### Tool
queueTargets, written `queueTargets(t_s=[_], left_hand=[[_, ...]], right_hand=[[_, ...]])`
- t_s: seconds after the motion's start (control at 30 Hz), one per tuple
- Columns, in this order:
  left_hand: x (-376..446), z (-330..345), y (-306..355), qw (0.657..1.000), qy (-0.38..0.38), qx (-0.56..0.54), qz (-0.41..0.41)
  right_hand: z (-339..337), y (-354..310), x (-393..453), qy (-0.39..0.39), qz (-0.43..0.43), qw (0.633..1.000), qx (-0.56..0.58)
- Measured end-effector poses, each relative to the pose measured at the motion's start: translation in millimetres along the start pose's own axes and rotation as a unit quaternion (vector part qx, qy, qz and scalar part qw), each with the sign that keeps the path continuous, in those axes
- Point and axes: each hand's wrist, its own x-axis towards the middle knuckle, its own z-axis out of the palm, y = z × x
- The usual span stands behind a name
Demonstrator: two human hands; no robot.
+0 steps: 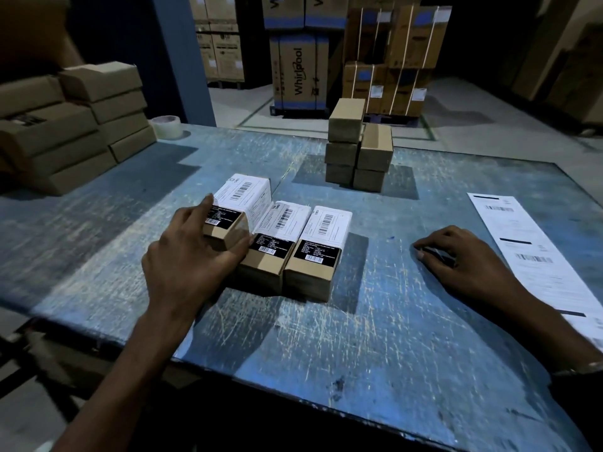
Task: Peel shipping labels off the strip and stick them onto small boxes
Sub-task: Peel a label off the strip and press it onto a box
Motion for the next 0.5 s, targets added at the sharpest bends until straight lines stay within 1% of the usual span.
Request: queueTargets(t_s=[0.1,0.37,0.43,0.5], left_hand=[[0.2,0.0,-1.5,1.000,0.005,-0.004,0.003],[-2.1,1.5,3.6,1.000,-0.014,0.014,-0.001],[-5.3,0.4,12.2,1.000,0.010,0.018,0.020],[-8.7,0.2,26.6,0.995,0.054,0.024,0.074]], right_hand=[[0.8,0.1,-1.0,-0.001,0.001,1.000,-0.002],[1.9,3.0,-1.3,-0.001,-0.003,1.000,0.010],[1.7,2.3,-0.9,0.001,0.001,1.000,0.011],[2.3,3.3,-0.7,0.004,-0.001,1.000,0.010]])
